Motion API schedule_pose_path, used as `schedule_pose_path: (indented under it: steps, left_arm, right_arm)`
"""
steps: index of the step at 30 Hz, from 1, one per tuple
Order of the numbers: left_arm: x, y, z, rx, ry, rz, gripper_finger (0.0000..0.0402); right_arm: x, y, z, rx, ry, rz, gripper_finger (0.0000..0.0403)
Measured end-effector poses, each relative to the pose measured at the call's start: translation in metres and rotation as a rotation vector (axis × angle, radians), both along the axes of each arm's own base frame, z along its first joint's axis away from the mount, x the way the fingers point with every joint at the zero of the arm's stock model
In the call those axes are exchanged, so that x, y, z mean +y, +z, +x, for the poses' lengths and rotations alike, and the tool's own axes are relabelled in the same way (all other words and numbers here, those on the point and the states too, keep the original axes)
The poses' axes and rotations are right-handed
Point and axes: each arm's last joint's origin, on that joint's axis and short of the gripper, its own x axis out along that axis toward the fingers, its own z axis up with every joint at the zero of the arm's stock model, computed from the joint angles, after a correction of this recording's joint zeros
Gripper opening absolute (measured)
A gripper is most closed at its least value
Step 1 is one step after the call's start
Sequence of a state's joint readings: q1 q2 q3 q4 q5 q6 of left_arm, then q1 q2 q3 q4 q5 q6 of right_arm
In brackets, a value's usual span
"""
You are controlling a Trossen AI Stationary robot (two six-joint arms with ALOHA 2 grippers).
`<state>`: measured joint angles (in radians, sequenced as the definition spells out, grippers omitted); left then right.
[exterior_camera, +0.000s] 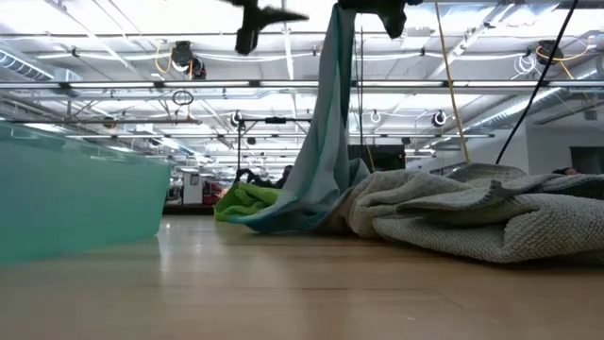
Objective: Fold microfiber towels
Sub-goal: Fold the blue microfiber cloth
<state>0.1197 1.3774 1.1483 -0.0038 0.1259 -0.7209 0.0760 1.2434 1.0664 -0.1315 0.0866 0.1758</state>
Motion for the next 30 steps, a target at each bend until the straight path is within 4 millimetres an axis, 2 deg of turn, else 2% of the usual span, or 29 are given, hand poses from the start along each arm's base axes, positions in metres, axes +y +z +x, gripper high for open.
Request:
schedule_pose_path:
  steps: [4,8,12,18,21,26,30]
  left_arm:
    - [-0.022,0.020,0.005,-0.040,-0.005,0.173,0.0180]
    - [-0.040,0.019,0.006,0.017,0.078,0.351,0.0184]
    - [-0.045,0.016,0.006,0.057,0.139,0.418,0.0218]
    - [-0.044,-0.006,0.028,0.101,0.138,0.427,0.0287]
    - [-0.037,-0.018,0.037,0.138,0.142,0.435,0.0301]
    - [-0.024,-0.039,0.049,0.210,0.176,0.429,0.0274]
    - [-0.013,-0.039,0.049,0.222,0.201,0.438,0.0212]
  right_arm:
    - [-0.009,0.002,0.001,-0.022,0.002,0.120,0.0000]
    - [-0.022,0.003,0.002,-0.034,-0.024,0.218,0.0000]
    - [-0.033,0.004,0.002,-0.038,-0.048,0.298,0.0000]
    - [-0.049,0.005,0.001,-0.051,-0.088,0.386,0.0002]
    - [-0.058,0.005,-0.001,-0.056,-0.134,0.431,0.0002]
    - [-0.069,0.004,-0.003,-0.061,-0.183,0.460,0.0003]
    - [-0.074,0.004,-0.004,-0.053,-0.167,0.508,0.0003]
